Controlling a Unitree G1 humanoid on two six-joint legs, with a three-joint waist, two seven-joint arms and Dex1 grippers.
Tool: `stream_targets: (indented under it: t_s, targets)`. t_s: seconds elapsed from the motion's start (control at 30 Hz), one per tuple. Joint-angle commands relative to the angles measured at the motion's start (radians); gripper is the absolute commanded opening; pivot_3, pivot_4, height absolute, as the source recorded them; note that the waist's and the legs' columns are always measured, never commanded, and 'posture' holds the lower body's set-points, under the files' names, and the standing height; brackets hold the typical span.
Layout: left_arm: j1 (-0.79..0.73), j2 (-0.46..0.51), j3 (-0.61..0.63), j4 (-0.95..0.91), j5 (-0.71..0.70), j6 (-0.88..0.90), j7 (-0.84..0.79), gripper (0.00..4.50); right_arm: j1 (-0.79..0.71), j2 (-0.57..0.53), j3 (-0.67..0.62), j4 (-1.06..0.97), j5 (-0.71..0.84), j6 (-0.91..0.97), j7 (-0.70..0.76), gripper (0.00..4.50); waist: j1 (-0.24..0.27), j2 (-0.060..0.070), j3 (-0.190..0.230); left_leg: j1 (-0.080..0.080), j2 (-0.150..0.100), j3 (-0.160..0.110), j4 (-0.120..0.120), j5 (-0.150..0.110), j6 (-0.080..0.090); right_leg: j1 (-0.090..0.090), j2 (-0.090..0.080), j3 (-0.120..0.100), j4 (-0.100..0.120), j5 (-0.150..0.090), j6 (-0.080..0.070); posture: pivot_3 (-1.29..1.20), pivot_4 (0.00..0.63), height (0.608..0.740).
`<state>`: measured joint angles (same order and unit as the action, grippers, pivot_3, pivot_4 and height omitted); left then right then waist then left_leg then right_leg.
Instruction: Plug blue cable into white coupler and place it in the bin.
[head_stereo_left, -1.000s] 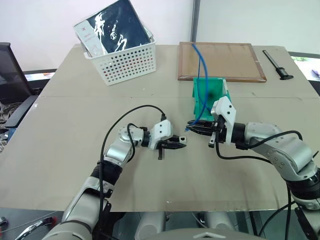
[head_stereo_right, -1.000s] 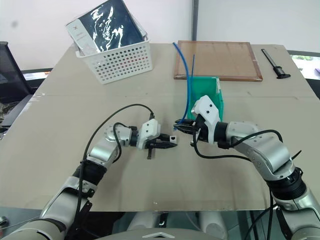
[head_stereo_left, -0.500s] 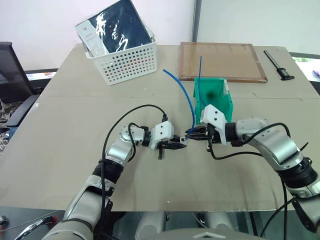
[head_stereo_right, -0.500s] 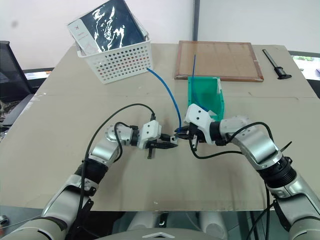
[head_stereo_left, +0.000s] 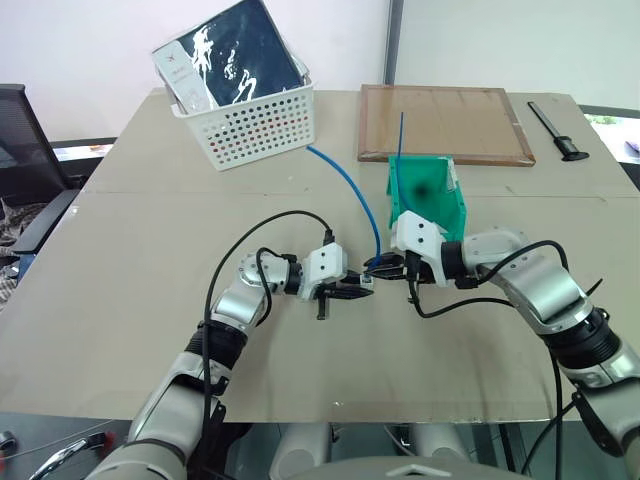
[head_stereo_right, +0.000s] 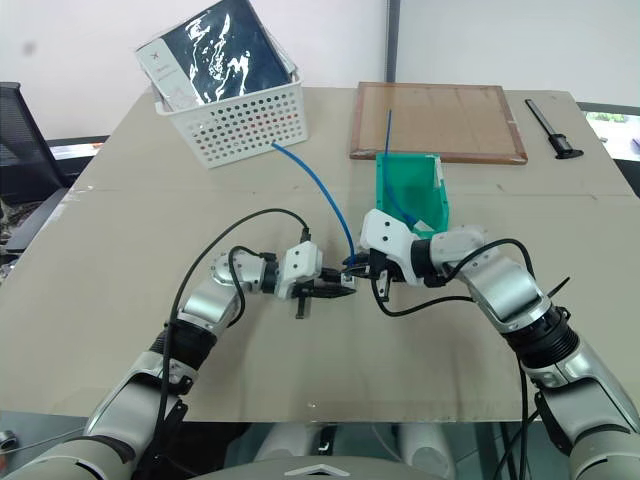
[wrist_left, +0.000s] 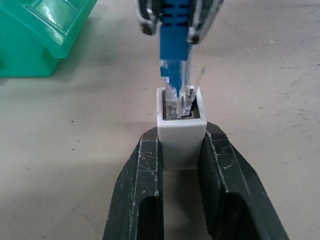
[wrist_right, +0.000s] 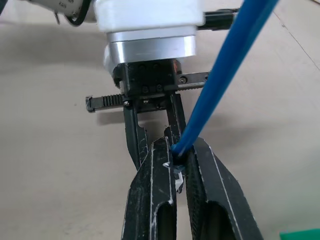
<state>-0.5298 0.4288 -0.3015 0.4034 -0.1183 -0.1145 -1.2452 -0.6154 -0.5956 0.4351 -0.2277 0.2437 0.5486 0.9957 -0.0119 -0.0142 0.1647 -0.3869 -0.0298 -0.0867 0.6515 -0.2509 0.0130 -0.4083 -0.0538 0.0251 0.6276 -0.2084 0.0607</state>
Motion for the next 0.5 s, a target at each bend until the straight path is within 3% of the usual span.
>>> stream_targets:
  t_s: [0.03, 0.5]
  targets:
    - [0.011, -0.006, -0.012, -0.019, 0.009, -0.005, -0.008, 0.35, 0.005, -0.02, 0.029, 0.013, -0.036, -0.004, 0.037, 0.0, 0.0, 0.0, 0.0, 0.0, 0.0, 0.0, 0.0, 0.0, 0.0, 0.0, 0.0, 0.0, 0.0, 0.0, 0.0, 0.0, 0.15, 0.738]
    - [0.017, 0.001, -0.009, -0.021, 0.013, -0.011, 0.0, 0.35, -0.093, -0.004, 0.057, 0.076, -0.069, 0.011, 0.158, 0.0, -0.001, 0.0, 0.0, 0.001, 0.0, 0.0, 0.0, 0.0, 0.0, 0.0, 0.0, 0.0, 0.0, 0.0, 0.0, 0.0, 0.15, 0.738]
